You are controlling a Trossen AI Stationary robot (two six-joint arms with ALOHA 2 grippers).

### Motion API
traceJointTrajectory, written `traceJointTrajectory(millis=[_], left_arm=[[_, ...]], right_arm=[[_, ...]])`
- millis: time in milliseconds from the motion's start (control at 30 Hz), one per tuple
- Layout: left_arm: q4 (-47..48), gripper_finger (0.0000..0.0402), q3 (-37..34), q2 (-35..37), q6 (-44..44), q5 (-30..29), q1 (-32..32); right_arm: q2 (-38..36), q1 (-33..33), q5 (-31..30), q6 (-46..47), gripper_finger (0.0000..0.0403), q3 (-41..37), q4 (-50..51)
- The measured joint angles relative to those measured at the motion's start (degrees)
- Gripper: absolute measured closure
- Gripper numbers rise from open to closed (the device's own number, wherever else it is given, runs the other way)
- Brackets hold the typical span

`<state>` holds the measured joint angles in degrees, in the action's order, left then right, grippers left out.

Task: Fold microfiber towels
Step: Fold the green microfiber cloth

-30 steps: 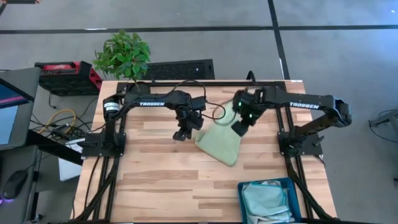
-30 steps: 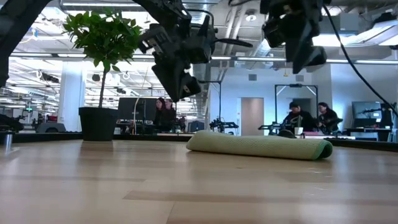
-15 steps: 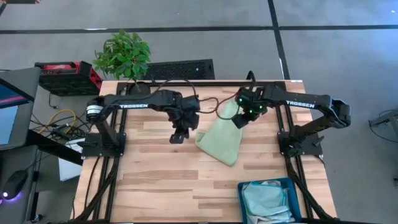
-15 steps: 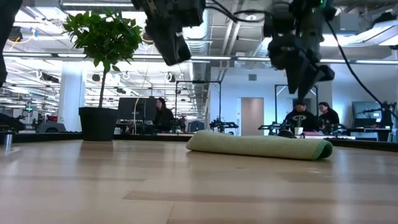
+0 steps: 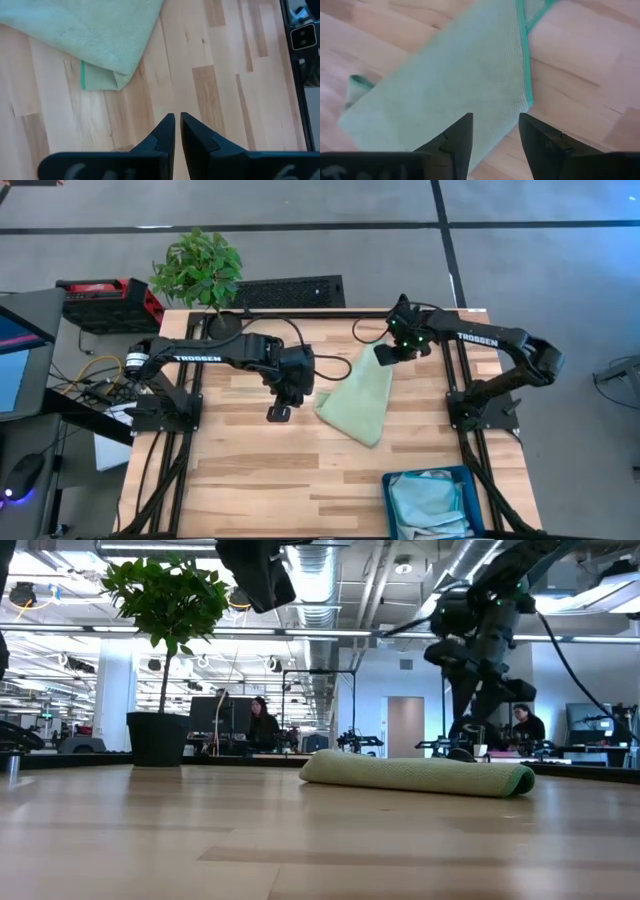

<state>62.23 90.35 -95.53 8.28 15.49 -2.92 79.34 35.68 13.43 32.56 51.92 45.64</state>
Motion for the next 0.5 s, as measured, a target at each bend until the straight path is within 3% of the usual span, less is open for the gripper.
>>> traceJointTrajectory(millis=[500], left_arm=[[0.0, 0.0382, 0.0, 0.0, -0.1, -1.4, 1.3]], right_arm=[[13.4, 2.4, 0.0, -3.1, 0.0223, 0.0, -4.1]])
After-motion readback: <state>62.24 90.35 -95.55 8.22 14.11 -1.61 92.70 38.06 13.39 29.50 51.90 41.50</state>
